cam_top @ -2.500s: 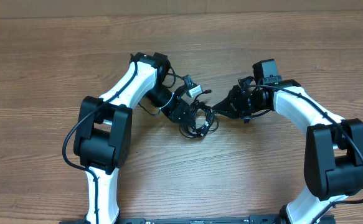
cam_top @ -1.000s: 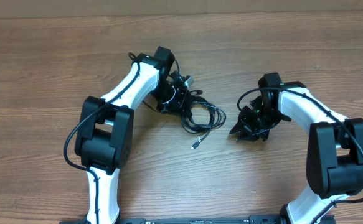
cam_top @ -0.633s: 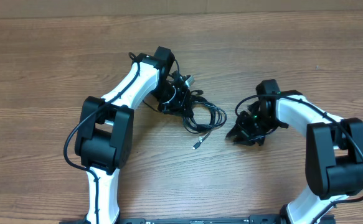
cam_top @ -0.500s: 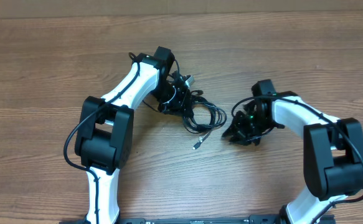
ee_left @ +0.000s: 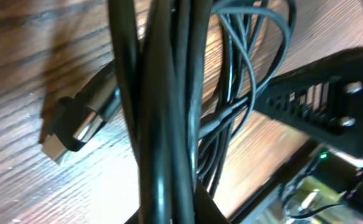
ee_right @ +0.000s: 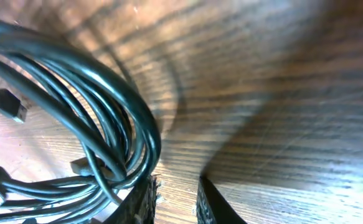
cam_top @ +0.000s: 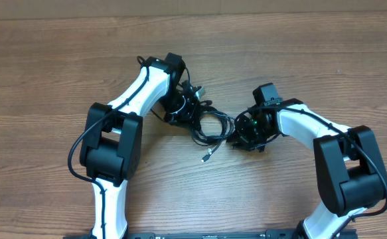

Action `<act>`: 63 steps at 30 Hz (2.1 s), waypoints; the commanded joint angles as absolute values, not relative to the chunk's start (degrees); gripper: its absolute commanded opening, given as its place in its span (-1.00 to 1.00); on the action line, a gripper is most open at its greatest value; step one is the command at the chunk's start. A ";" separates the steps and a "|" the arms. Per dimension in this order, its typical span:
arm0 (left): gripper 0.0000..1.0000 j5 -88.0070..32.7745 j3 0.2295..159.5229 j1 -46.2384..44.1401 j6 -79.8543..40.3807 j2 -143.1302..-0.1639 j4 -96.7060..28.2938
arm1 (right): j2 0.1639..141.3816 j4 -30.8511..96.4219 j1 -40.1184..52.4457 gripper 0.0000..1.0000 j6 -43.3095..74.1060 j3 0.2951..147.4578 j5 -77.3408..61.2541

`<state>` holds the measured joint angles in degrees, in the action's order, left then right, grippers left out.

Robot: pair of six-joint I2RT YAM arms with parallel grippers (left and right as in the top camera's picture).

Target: Untangle cables

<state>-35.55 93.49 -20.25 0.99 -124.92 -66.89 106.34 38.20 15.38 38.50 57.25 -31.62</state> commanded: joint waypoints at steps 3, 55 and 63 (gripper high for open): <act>-0.77 -33.93 93.91 -20.18 9.13 -123.52 -67.99 | 105.80 40.47 15.03 -0.58 33.54 63.00 -30.50; -0.67 -37.43 93.89 -20.29 14.11 -123.55 -69.84 | 105.80 47.79 23.33 0.01 30.13 68.64 -5.15; -0.68 -41.78 93.89 -20.32 14.24 -123.55 -70.02 | 105.80 47.44 23.07 0.01 29.52 68.64 -9.26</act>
